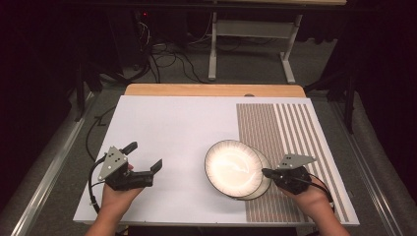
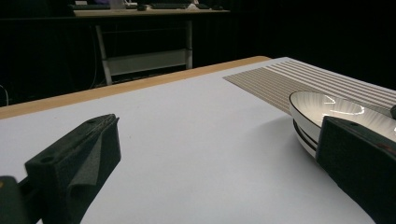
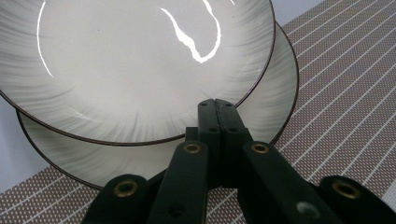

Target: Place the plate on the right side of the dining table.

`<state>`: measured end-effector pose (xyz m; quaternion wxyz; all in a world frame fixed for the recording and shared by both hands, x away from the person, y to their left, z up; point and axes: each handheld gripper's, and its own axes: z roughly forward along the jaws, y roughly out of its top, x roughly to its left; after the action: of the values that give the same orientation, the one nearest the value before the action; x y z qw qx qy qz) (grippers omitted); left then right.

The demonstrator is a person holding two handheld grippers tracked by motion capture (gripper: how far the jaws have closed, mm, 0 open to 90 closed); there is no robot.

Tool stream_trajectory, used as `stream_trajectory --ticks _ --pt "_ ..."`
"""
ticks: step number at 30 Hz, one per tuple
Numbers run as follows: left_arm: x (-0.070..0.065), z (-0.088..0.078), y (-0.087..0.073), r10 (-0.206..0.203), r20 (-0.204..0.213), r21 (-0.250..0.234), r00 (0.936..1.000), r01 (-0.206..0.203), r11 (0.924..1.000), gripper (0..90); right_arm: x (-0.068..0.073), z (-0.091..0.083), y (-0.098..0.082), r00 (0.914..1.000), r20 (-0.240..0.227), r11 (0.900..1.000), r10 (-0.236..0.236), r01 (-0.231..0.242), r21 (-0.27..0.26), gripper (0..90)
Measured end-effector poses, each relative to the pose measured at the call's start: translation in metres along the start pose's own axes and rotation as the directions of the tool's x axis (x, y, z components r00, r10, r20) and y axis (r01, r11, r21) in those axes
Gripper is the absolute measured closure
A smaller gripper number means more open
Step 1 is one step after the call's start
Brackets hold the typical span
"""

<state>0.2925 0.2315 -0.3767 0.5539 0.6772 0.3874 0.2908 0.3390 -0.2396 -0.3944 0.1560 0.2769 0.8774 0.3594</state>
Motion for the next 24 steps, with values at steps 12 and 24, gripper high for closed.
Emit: stream_trajectory --ticks 12,24 --pt "0.0 -0.001 0.001 0.0 0.004 -0.005 1.0 0.0 1.0 0.7 0.008 0.013 0.007 0.9991 -0.031 0.999 -0.027 0.028 0.021 90.0" --pt "-0.021 0.017 0.018 -0.006 0.083 0.001 0.9965 0.006 1.0 0.6 0.012 0.019 0.012 0.9986 -0.037 0.999 -0.037 0.038 0.025 90.0"
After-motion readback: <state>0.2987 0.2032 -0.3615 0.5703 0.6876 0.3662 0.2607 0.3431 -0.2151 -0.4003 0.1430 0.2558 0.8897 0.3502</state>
